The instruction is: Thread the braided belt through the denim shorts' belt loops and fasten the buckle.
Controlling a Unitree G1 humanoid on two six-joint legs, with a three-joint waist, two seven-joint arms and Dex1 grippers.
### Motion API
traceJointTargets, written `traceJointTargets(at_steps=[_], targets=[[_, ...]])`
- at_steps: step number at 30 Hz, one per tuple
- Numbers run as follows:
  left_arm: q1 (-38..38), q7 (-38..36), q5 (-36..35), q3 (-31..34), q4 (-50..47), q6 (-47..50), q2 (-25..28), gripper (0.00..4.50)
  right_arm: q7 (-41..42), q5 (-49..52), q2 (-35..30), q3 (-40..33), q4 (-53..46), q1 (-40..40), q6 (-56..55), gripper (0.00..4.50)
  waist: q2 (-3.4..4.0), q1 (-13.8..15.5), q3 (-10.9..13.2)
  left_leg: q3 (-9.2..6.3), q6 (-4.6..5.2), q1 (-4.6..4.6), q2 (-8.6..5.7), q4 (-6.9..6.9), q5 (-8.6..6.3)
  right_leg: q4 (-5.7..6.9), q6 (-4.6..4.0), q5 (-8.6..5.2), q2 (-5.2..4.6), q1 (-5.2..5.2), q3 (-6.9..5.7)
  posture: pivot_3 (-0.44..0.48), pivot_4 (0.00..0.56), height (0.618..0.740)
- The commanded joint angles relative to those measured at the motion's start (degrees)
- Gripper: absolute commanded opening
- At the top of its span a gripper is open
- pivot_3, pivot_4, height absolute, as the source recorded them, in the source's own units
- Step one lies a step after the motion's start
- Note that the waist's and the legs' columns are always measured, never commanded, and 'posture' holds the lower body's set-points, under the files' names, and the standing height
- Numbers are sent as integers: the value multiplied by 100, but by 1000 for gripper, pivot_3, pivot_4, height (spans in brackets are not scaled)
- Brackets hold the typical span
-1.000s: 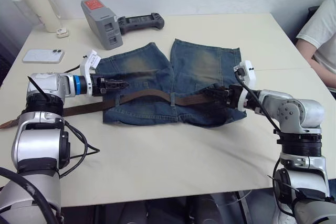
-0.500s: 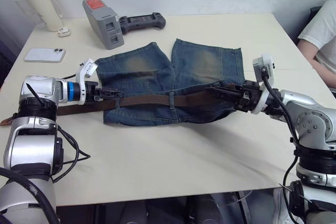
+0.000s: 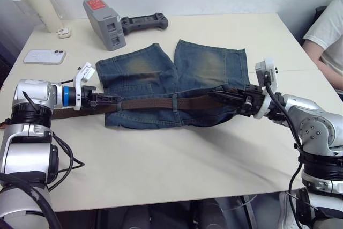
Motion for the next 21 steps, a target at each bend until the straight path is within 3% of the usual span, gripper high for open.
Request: traceJointTargets(at_steps=[1,6,17,20,21], targets=[[9,58,-15,23,-118,-45,70,2143,-19,80,-63,-49,-64,-127,-136,413,0,0,0,0,0,0,0,0,0,0,0,0,0,0,0,0,150,664],[0,206,-96,101,-117,28,-48,84,-64,129,-61,-52,-80,-132,-128,413,0,1,0,0,0,0,0,1,0,0,0,0,0,0,0,0,150,664],[-299,500,-242,483,220,66,-14,0,-121,153,-61,-56,-98,-97,-104,413,0,0,0,0,0,0,0,0,0,1,0,0,0,0,0,0,150,664],[-204,231,-193,284,48,47,37,0,-127,148,-59,-45,-102,-82,-113,413,0,-2,0,0,0,0,0,0,0,1,0,0,0,0,0,0,150,664],[-175,202,-191,263,16,28,31,337,-125,140,-55,-33,-101,-75,-123,413,0,-1,0,0,0,1,0,0,0,2,0,0,0,0,0,0,150,664]])
